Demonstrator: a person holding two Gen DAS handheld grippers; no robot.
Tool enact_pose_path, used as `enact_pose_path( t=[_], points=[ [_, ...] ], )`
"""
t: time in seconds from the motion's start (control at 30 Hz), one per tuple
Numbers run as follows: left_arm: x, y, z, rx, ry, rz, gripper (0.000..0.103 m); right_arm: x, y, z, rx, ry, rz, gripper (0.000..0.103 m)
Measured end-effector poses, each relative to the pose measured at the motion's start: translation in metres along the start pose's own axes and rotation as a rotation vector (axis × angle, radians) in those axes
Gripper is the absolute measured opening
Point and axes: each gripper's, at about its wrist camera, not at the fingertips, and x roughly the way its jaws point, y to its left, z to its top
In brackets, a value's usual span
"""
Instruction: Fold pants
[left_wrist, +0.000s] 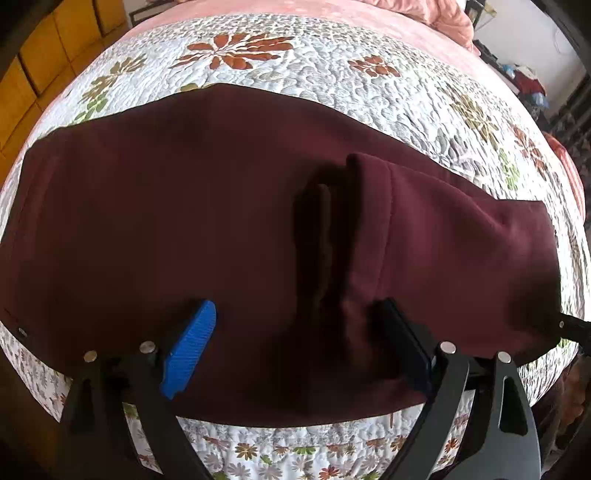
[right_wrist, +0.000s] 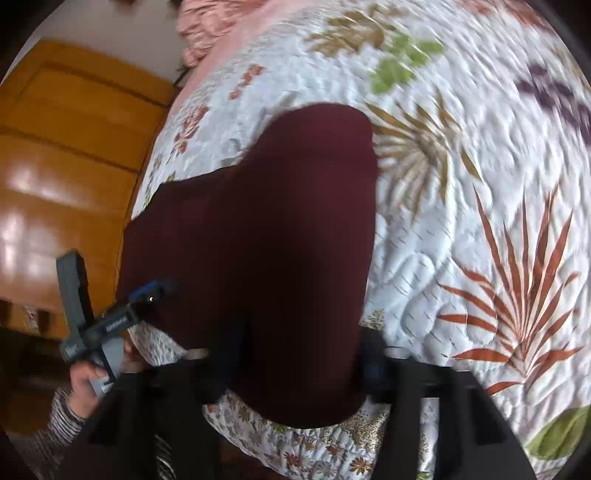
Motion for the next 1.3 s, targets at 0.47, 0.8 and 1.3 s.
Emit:
enact_pose_path(
  t=[0.47,0.8,1.3],
  points=[
    [-0.005,-0.011,-0.017,0.028,-0.023,-0.07,0.094,-0.014,-0.006,-0.012,0.031,-0.029,-0.115,0.052],
    [-0.03,-0.023,-0.006,0.066,-0.102,-0.056,0.093,-0.043,0.066,-0.013,-0.121,-0.175,-0.122,0.055],
    [-0.05,0.026,-0.015,-0.044,-0.077,-0.12,0.093,-0.024,0.094,-0.025,-0.122,-0.133,-0.118,0.05]
  ],
)
